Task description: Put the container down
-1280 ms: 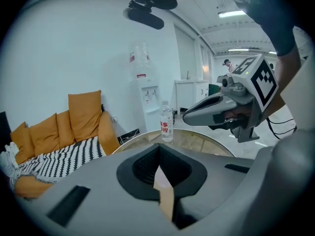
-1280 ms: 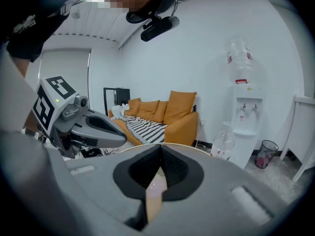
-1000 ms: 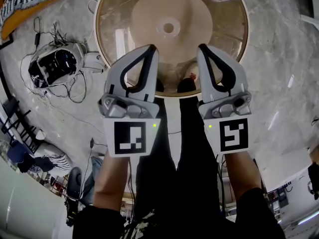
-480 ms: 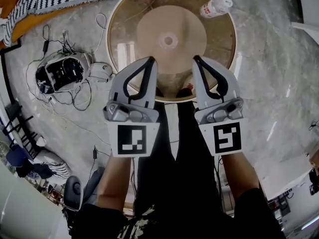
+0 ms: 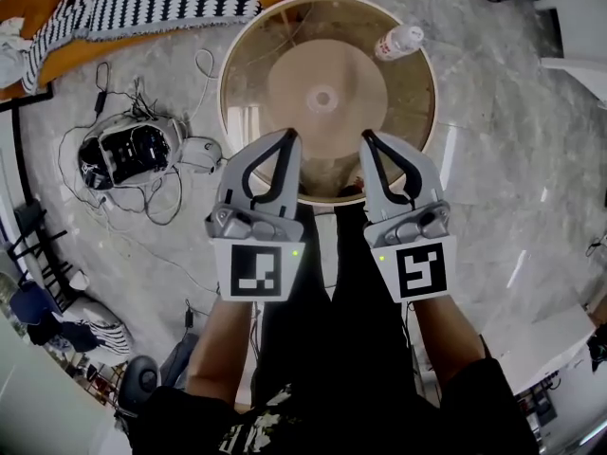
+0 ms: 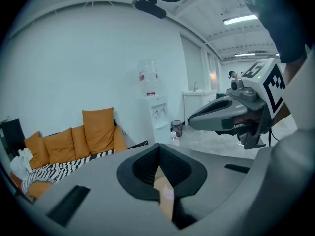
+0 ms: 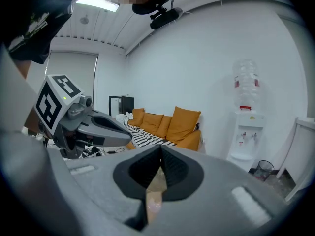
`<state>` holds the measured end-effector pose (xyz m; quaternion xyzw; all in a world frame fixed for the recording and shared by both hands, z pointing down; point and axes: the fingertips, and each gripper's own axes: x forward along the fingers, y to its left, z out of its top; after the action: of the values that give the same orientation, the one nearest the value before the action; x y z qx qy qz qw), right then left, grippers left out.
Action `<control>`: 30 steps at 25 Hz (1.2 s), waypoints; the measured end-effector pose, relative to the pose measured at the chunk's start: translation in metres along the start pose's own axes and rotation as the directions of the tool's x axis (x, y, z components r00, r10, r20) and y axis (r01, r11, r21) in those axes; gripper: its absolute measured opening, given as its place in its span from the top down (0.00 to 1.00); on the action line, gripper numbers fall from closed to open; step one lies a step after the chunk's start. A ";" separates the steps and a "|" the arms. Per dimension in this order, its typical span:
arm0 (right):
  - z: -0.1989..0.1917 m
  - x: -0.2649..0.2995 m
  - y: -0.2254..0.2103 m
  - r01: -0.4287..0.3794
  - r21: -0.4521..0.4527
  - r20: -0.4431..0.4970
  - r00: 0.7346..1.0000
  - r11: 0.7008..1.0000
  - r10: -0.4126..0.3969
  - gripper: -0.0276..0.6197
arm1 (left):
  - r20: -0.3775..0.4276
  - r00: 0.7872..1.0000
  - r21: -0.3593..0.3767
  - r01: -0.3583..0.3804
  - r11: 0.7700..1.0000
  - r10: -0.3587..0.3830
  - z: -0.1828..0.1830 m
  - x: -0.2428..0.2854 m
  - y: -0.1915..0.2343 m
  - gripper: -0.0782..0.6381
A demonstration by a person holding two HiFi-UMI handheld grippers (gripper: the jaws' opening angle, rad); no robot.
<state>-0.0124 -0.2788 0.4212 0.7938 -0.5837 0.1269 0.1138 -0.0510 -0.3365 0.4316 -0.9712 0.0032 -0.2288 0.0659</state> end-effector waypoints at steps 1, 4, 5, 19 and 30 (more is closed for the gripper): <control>0.006 -0.003 0.000 0.001 -0.003 -0.002 1.000 1.000 -0.001 0.96 | -0.002 1.000 -0.001 -0.002 1.000 0.002 0.005 -0.004 0.001 0.87; 0.028 -0.014 0.002 0.007 -0.007 0.005 1.000 1.000 -0.007 0.96 | -0.015 1.000 -0.022 -0.009 1.000 0.009 0.020 -0.019 0.004 0.87; 0.036 -0.018 0.002 0.009 -0.011 0.015 1.000 1.000 -0.009 0.96 | -0.013 1.000 -0.027 -0.013 1.000 0.013 0.026 -0.024 0.005 0.87; 0.115 -0.074 0.010 0.046 -0.025 0.059 0.997 0.999 -0.045 0.96 | 0.055 0.998 -0.017 -0.029 0.999 0.030 0.110 -0.085 -0.001 0.87; 0.148 -0.102 0.012 0.047 -0.023 0.090 0.995 0.999 -0.045 0.96 | 0.051 0.999 -0.022 0.004 1.000 -0.003 0.146 -0.118 -0.011 0.87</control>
<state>-0.0428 -0.2391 0.2477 0.8105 -0.5712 0.0815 0.1005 -0.0918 -0.3024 0.2511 -0.9775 0.0022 -0.2038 0.0546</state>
